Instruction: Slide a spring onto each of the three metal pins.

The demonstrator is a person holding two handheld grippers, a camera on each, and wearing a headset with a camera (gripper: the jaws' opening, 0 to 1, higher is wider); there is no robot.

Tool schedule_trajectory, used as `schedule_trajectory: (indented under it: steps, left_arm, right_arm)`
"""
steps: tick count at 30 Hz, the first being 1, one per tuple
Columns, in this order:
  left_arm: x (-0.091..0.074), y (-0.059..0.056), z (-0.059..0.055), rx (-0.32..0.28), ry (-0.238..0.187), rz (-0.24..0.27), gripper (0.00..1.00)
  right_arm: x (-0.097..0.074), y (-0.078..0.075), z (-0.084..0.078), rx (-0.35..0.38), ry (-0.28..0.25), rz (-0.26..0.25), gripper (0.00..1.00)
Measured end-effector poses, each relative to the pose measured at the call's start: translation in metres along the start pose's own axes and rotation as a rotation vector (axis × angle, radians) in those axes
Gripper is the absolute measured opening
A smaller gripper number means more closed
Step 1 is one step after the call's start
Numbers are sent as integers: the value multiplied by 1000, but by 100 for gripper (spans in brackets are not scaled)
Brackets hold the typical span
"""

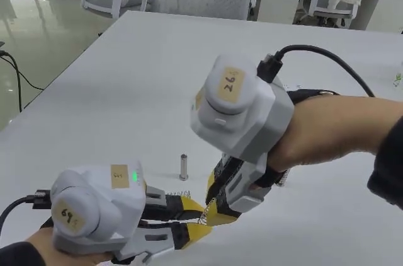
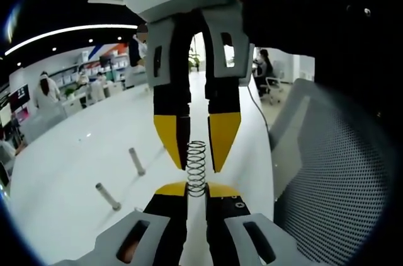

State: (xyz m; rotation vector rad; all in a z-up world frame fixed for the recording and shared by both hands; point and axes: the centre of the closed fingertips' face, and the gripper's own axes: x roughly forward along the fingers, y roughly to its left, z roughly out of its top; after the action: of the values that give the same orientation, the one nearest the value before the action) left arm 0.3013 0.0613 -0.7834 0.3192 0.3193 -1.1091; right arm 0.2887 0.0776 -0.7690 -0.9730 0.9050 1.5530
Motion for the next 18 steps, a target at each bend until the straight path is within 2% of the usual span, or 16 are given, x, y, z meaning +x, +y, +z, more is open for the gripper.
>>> schedule_trajectory:
  steps: [18]
  left_arm:
    - [0, 3, 9, -31, -42, -1, 2]
  right_arm:
    - [3, -6, -3, 20, -14, -4, 9]
